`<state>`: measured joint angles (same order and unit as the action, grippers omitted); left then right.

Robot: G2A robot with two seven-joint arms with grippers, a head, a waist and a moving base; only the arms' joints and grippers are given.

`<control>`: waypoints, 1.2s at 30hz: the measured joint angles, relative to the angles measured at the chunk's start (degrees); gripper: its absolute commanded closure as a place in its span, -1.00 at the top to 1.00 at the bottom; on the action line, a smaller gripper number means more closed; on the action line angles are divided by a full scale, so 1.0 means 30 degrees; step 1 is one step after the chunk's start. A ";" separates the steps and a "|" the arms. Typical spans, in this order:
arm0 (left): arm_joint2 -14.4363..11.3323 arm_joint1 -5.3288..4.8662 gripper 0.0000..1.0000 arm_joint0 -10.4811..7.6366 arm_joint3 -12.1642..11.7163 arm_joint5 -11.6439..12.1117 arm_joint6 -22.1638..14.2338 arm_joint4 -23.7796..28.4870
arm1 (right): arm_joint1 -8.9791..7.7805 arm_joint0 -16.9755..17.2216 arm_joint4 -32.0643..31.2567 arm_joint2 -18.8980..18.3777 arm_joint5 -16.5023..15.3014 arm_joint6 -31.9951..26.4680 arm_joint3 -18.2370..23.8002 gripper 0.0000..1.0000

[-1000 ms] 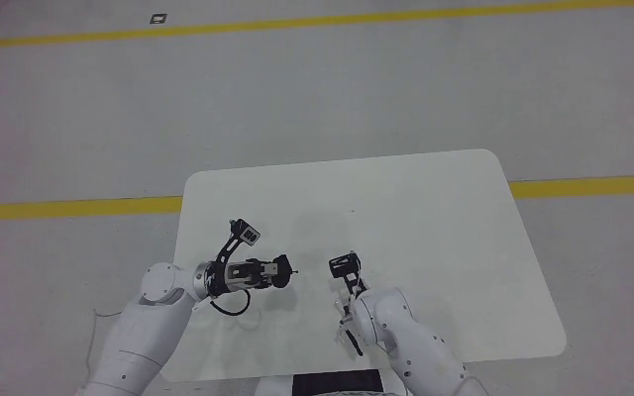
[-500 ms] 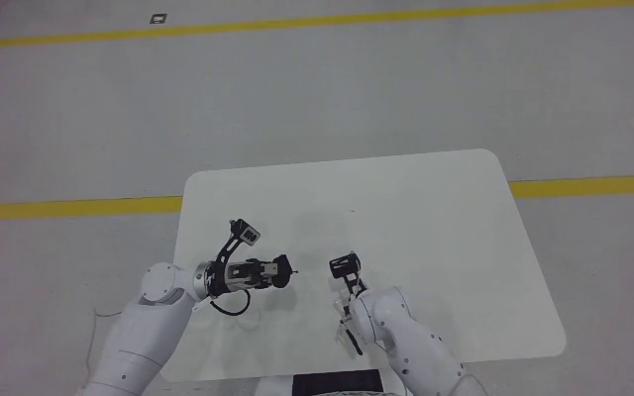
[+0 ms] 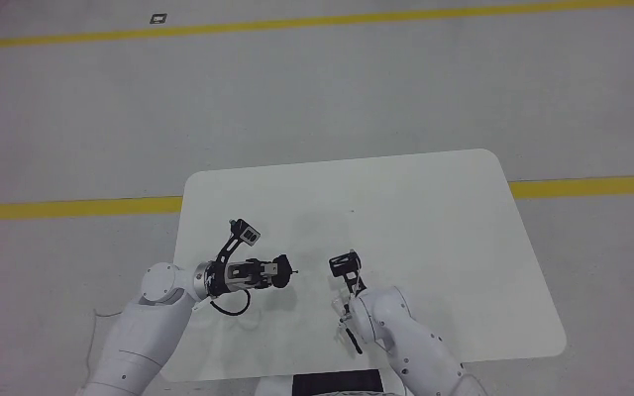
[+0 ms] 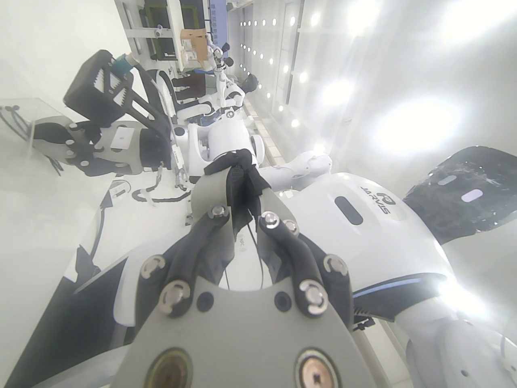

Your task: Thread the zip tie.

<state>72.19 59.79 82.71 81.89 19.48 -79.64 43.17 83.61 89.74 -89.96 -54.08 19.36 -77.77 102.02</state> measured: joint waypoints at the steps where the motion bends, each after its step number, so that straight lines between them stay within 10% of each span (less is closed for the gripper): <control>1: 0.0000 0.0000 -1.00 0.0000 0.0000 0.0000 0.0000 0.0000 | -0.0025 0.0059 0.0000 -0.0003 -0.0014 0.0009 0.0153 -1.00; 13: 0.0000 0.0000 -1.00 0.0000 0.0000 0.0000 0.0000 0.0000 | -0.0211 0.0834 0.0996 -0.0309 -0.0495 0.0419 0.1757 -1.00; 36: 0.0000 0.0000 -1.00 0.0000 0.0000 0.0000 0.0000 0.0000 | -0.0957 0.3465 1.0268 -0.4864 -0.4737 0.3314 0.5074 -1.00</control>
<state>72.19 59.79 82.71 81.89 19.48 -79.64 43.17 80.74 100.14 -59.16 -68.68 5.14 -67.82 117.24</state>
